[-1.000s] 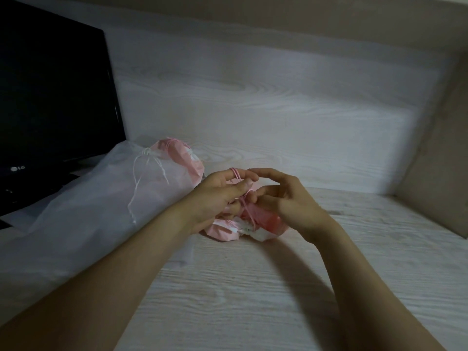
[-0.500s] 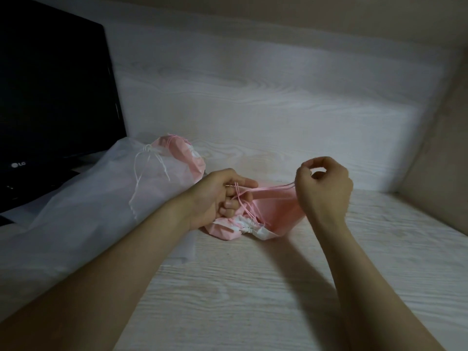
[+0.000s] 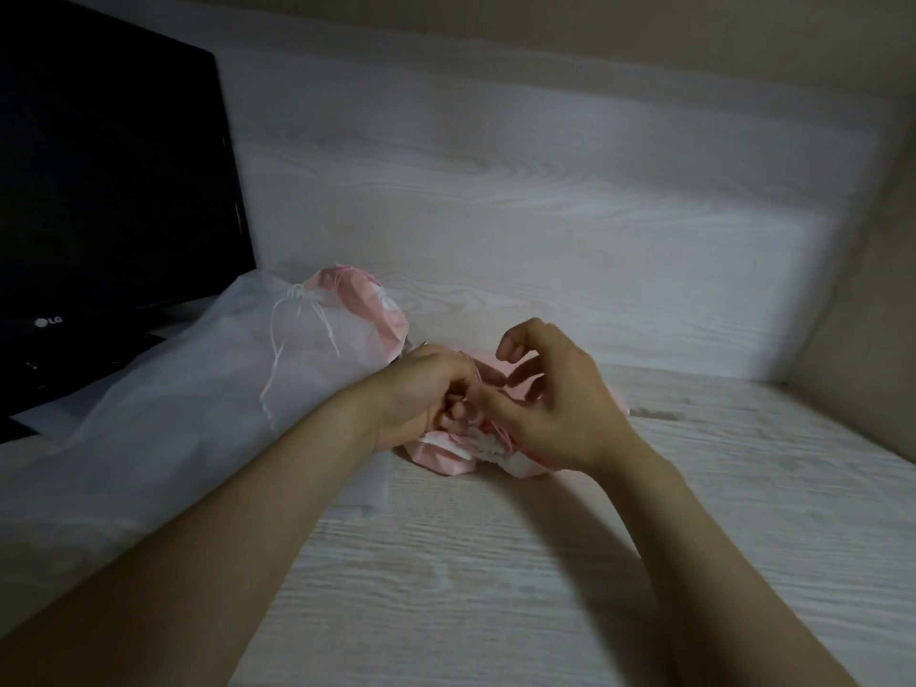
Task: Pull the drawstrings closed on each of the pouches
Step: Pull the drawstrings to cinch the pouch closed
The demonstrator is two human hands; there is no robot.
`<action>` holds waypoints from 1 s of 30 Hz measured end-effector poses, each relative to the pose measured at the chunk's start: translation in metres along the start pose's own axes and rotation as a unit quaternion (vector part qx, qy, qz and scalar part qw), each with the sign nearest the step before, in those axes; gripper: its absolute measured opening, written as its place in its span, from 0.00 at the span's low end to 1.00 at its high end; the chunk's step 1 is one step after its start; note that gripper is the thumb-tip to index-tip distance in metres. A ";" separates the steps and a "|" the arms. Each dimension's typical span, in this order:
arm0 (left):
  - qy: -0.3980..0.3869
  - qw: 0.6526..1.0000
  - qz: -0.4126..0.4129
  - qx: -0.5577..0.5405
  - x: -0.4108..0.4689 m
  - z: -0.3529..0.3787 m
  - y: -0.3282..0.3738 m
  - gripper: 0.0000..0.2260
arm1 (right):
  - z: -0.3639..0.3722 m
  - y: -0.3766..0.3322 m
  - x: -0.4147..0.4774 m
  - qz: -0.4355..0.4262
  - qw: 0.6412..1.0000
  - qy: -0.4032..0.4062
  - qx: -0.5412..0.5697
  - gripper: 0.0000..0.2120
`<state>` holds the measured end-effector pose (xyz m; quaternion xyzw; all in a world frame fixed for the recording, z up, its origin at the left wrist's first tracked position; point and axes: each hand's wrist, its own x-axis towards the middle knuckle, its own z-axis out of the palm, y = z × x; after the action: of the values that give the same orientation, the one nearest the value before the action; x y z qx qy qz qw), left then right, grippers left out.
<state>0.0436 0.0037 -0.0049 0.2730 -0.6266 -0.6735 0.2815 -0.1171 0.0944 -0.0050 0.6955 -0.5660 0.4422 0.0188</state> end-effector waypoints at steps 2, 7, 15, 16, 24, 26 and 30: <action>0.002 1.000 0.005 0.007 -0.001 0.001 0.001 0.11 | -0.001 -0.002 -0.001 0.001 1.000 -0.018 0.001 0.19; 0.007 0.999 0.016 0.035 -0.002 0.001 0.004 0.09 | -0.003 -0.007 -0.001 0.016 0.998 -0.055 0.029 0.15; 0.017 0.995 0.070 0.076 -0.006 0.005 0.004 0.13 | -0.003 0.002 0.002 0.019 0.998 -0.049 -0.028 0.09; 0.019 0.994 0.073 0.080 -0.006 0.005 0.004 0.14 | -0.002 0.002 0.002 0.008 0.998 -0.045 -0.051 0.08; 0.051 0.997 0.050 0.033 -0.008 0.006 0.008 0.16 | -0.001 0.004 0.000 -0.021 0.984 -0.009 -0.174 0.07; 0.051 0.997 0.055 0.021 -0.008 0.007 0.010 0.10 | -0.001 0.003 0.000 -0.002 0.978 -0.012 -0.208 0.09; 0.100 0.989 0.067 0.087 -0.007 0.005 0.006 0.16 | 0.001 0.000 0.001 0.068 0.977 -0.005 -0.200 0.11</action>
<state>0.0454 0.0119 0.0015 0.3198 -0.6683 -0.5657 0.3620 -0.1166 0.0933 -0.0049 0.6401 -0.6889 0.3165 0.1250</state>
